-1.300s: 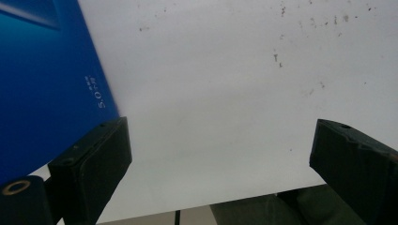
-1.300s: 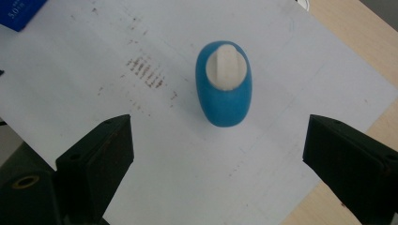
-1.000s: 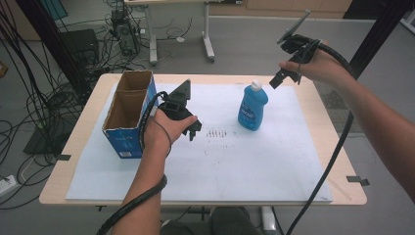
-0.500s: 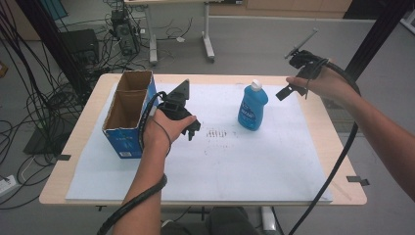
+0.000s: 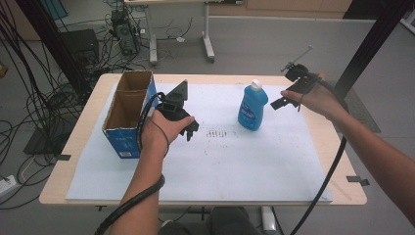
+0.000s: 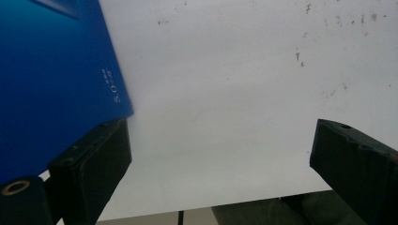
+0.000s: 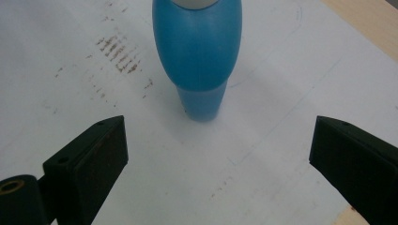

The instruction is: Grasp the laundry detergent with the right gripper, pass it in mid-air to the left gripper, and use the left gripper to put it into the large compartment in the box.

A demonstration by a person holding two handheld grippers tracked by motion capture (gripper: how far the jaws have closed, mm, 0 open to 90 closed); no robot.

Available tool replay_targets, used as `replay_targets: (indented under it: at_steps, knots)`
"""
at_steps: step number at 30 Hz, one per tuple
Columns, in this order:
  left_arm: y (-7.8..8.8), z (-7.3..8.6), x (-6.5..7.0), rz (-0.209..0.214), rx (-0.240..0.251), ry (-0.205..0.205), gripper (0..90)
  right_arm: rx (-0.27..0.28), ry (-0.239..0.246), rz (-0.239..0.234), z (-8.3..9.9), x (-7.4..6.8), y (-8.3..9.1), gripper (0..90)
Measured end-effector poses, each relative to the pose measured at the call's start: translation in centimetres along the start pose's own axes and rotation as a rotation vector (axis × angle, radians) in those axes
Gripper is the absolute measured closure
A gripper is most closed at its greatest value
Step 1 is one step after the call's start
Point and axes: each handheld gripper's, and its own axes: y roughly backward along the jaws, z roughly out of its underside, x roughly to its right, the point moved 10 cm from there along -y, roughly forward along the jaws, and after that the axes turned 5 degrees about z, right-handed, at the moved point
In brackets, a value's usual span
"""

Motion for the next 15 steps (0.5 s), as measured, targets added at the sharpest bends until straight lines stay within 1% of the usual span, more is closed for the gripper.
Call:
replay_targets:
  at_steps: [2, 4, 6, 11, 15]
  knots:
    - [-0.1, 0.0, -0.1, -0.001, -0.002, 0.0, 6.1, 0.01, 0.001, -0.005, 0.0, -0.1, -0.3, 4.6]
    - [-0.3, 0.0, -0.1, 0.0, -0.003, 0.004, 6.1, 0.035, 0.001, -0.016, 0.2, -0.5, -1.3, 4.7]
    - [-0.3, 0.0, -0.1, 0.0, -0.006, 0.002, 6.0, 0.057, 0.002, -0.018, 0.2, -0.6, -1.8, 4.7]
    - [-0.3, -0.1, 0.0, 0.001, -0.004, 0.001, 6.0, 0.08, -0.004, -0.013, 0.5, -0.6, -3.5, 4.0]
    - [-0.4, -0.2, 0.0, 0.001, -0.003, 0.002, 6.0, 0.123, -0.01, -0.003, 0.6, -0.7, -4.6, 3.9]
